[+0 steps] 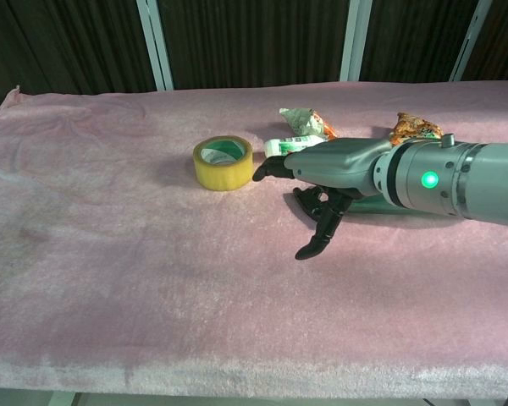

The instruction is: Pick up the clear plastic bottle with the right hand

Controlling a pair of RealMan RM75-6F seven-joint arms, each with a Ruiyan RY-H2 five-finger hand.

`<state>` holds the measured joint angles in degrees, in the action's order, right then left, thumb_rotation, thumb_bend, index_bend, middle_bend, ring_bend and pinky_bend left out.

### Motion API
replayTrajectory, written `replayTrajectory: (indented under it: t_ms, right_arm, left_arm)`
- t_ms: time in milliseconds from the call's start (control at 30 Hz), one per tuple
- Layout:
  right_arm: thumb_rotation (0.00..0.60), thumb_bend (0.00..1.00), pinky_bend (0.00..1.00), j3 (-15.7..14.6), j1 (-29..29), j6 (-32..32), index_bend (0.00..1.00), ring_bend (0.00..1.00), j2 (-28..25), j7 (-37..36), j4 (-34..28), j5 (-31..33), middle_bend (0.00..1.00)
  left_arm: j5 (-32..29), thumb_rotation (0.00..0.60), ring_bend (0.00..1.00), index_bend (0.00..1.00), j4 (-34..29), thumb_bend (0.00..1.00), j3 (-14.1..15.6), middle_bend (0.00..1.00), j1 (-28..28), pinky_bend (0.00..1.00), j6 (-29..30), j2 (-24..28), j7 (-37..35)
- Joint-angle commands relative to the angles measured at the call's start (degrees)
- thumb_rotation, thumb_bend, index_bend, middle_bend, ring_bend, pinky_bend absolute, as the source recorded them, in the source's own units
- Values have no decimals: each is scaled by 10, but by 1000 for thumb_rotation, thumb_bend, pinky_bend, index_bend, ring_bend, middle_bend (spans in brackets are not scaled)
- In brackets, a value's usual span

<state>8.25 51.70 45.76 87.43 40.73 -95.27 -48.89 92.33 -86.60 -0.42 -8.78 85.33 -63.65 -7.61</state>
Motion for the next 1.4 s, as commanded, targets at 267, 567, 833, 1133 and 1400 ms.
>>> replayTrajectory:
  t_ms: [267, 567, 833, 1133, 1400]
  right_arm:
    - [600, 200, 0, -26, 30, 33, 0, 0, -5, 37, 20, 65, 0]
    - [600, 200, 0, -62, 46, 71, 51, 0, -44, 103, 38, 130, 0]
    - [600, 219, 0, -86, 52, 57, 250, 0, -11, 130, 125, 181, 147]
    - [600, 327, 3, -85, 57, 38, 457, 24, 15, 115, 164, 179, 286]
    - [600, 344, 235, -84, 49, 69, 816, 322, 39, 108, 194, 150, 539]
  left_arm:
    - [-5, 600, 11, 23, -1, 402, -1, 72, 3, 47, 3, 2, -3]
    - [-7, 600, 13, 0, 1, 402, -1, 76, 1, 49, -2, 3, -11]
    - [-2, 600, 13, 0, 8, 402, -2, 66, 7, 50, 16, -2, -16]
    - [-6, 600, 13, 0, 14, 402, -5, 63, 5, 51, 13, -2, -23]
    - [-13, 600, 14, 0, 15, 401, -6, 52, 4, 51, 6, 0, -29]
